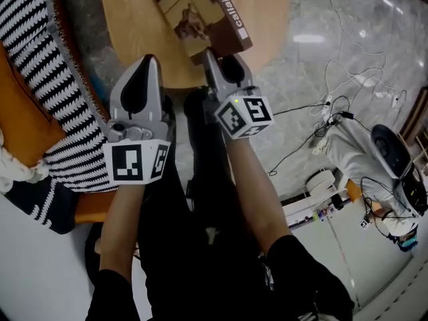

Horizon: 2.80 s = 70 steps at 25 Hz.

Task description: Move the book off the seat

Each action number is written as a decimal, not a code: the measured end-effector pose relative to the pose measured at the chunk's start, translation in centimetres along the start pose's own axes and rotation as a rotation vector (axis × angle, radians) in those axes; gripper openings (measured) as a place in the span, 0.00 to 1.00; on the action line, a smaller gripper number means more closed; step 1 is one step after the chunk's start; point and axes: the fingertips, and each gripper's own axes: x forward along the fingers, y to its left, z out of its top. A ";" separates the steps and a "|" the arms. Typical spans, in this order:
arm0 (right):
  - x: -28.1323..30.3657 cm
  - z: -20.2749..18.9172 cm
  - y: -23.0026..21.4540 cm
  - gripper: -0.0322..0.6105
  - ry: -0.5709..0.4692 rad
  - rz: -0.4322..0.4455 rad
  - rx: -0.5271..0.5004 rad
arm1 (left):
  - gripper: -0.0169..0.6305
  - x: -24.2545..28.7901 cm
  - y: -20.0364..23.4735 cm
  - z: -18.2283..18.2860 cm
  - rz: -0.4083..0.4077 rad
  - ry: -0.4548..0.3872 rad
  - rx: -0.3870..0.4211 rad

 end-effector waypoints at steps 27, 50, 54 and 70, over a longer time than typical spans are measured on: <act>1.0 -4.0 -4.9 0.42 0.122 -0.045 0.050 | 0.04 1.6 -0.7 -1.8 0.007 0.028 -0.014; 0.6 -4.2 -7.2 0.51 0.154 -0.053 0.100 | 0.04 3.1 -1.3 -2.1 0.018 0.045 -0.023; 0.3 -3.5 -7.7 0.52 0.155 -0.053 0.111 | 0.04 3.6 -1.9 -1.6 0.020 0.044 -0.024; -0.6 -4.3 -7.2 0.56 0.144 -0.079 0.064 | 0.04 2.2 -1.6 -2.2 0.017 0.033 -0.030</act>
